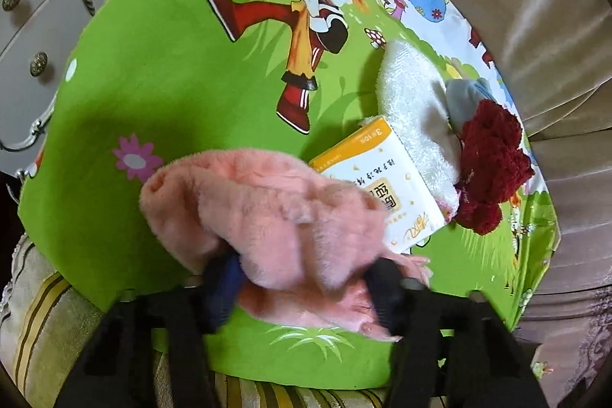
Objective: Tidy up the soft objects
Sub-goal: 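Grasp the pink fuzzy towel with the left tool while the right tool grasps the black sock, then carry the pink towel and black sock into the white box and release both, then move both tools back over the play mat toward the remaining items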
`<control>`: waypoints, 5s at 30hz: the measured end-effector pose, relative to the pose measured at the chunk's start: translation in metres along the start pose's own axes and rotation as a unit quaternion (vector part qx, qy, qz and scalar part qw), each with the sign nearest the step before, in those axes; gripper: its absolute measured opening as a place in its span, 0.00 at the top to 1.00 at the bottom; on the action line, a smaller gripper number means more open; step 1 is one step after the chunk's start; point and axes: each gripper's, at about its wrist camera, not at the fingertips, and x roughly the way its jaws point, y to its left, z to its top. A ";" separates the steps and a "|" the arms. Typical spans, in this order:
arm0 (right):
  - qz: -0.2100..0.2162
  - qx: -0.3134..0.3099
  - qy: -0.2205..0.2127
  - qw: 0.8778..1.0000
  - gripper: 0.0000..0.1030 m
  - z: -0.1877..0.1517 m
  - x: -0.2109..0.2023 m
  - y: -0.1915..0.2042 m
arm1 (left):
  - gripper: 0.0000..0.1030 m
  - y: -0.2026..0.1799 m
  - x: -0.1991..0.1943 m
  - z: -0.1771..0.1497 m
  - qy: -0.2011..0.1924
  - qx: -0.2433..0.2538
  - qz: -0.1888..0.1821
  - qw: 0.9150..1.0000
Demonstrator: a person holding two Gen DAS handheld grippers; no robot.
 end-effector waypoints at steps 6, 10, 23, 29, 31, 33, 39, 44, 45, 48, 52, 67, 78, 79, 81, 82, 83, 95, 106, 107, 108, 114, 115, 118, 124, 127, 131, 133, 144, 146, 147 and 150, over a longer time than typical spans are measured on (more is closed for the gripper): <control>0.009 0.000 0.032 0.999 0.15 0.004 0.021 0.007 | 0.74 0.011 -0.010 -0.008 -0.005 -0.007 -0.032 0.999; 0.018 0.010 0.054 0.998 0.15 0.006 0.035 0.006 | 0.77 0.010 -0.025 -0.012 -0.023 -0.009 -0.065 0.998; 0.028 0.007 0.091 0.995 0.34 0.022 0.071 0.010 | 0.77 -0.028 -0.073 -0.017 -0.084 0.052 -0.172 0.980; 0.049 -0.002 0.087 0.995 0.71 0.021 0.073 0.011 | 0.77 -0.030 -0.081 -0.018 -0.097 0.059 -0.188 0.976; 0.058 -0.002 0.076 0.995 0.78 0.020 0.067 0.010 | 0.77 -0.030 -0.079 -0.017 -0.096 0.056 -0.189 0.976; 0.066 -0.002 0.061 0.996 0.81 0.019 0.058 0.008 | 0.77 -0.029 -0.080 -0.017 -0.097 0.056 -0.189 0.976; 0.075 0.002 0.014 0.997 0.83 0.019 0.027 -0.002 | 0.77 -0.030 -0.083 -0.019 -0.098 0.059 -0.193 0.974; 0.072 0.022 -0.017 0.997 0.83 0.015 0.000 -0.017 | 0.77 -0.038 -0.085 -0.022 -0.096 0.070 -0.201 0.972; 0.067 0.025 -0.022 0.997 0.83 0.017 -0.003 -0.019 | 0.77 -0.041 -0.086 -0.023 -0.095 0.073 -0.203 0.972; 0.059 0.035 -0.035 0.997 0.83 0.013 -0.016 -0.027 | 0.77 -0.049 -0.090 -0.029 -0.093 0.084 -0.212 0.969; 0.038 0.042 -0.050 0.997 0.83 0.007 -0.034 -0.038 | 0.77 -0.060 -0.094 -0.037 -0.087 0.094 -0.221 0.967; -0.031 0.076 -0.086 0.993 0.83 -0.025 -0.084 -0.078 | 0.77 -0.115 -0.097 -0.076 -0.049 0.153 -0.251 0.955; -0.101 0.102 -0.105 0.984 0.83 -0.055 -0.117 -0.111 | 0.77 -0.160 -0.089 -0.115 -0.003 0.197 -0.271 0.942; -0.104 0.106 -0.106 0.983 0.83 -0.058 -0.119 -0.115 | 0.77 -0.165 -0.087 -0.120 0.002 0.203 -0.273 0.941; -0.113 0.117 -0.108 0.981 0.83 -0.066 -0.126 -0.126 | 0.77 -0.174 -0.085 -0.129 0.010 0.211 -0.275 0.938; -0.117 0.122 -0.109 0.980 0.83 -0.071 -0.130 -0.132 | 0.77 -0.180 -0.084 -0.133 0.016 0.216 -0.278 0.936; -0.119 0.127 -0.109 0.979 0.83 -0.073 -0.132 -0.136 | 0.77 -0.185 -0.083 -0.138 0.019 0.221 -0.281 0.934; -0.185 0.209 -0.112 0.954 0.83 -0.139 -0.176 -0.204 | 0.77 -0.257 -0.073 -0.202 0.082 0.298 -0.307 0.900; -0.229 0.247 -0.100 0.936 0.82 -0.174 -0.189 -0.236 | 0.72 -0.302 -0.039 -0.268 0.164 0.359 -0.294 0.870; -0.229 0.251 -0.100 0.935 0.81 -0.176 -0.190 -0.238 | 0.64 -0.305 -0.035 -0.273 0.176 0.362 -0.293 0.867; -0.228 0.254 -0.100 0.935 0.79 -0.177 -0.190 -0.239 | 0.59 -0.307 -0.031 -0.278 0.186 0.363 -0.289 0.866; -0.229 0.263 -0.105 0.931 0.32 -0.184 -0.193 -0.243 | 0.41 -0.309 -0.017 -0.290 0.224 0.363 -0.272 0.862; -0.229 0.262 -0.106 0.931 0.31 -0.183 -0.192 -0.242 | 0.41 -0.308 -0.017 -0.290 0.224 0.364 -0.271 0.862; -0.224 0.263 -0.105 0.932 0.29 -0.183 -0.191 -0.243 | 0.41 -0.308 -0.021 -0.289 0.221 0.367 -0.274 0.861; -0.221 0.264 -0.104 0.933 0.27 -0.180 -0.190 -0.242 | 0.41 -0.301 -0.025 -0.277 0.211 0.358 -0.276 0.867; -0.220 0.262 -0.104 0.934 0.26 -0.178 -0.189 -0.240 | 0.41 -0.296 -0.028 -0.267 0.199 0.348 -0.276 0.874; -0.214 0.261 -0.104 0.936 0.24 -0.174 -0.187 -0.238 | 0.41 -0.290 -0.030 -0.251 0.184 0.331 -0.275 0.884; -0.211 0.256 -0.104 0.938 0.24 -0.171 -0.185 -0.235 | 0.41 -0.285 -0.032 -0.242 0.175 0.325 -0.274 0.888; -0.204 0.224 -0.105 0.947 0.23 -0.144 -0.178 -0.213 | 0.41 -0.267 -0.041 -0.206 0.146 0.300 -0.274 0.902; -0.200 0.216 -0.107 0.950 0.22 -0.136 -0.176 -0.207 | 0.41 -0.261 -0.043 -0.197 0.137 0.295 -0.272 0.906; -0.198 0.213 -0.108 0.951 0.22 -0.133 -0.175 -0.206 | 0.41 -0.259 -0.044 -0.193 0.134 0.292 -0.272 0.907; -0.193 0.204 -0.111 0.953 0.21 -0.122 -0.171 -0.199 | 0.41 -0.247 -0.048 -0.176 0.116 0.281 -0.266 0.915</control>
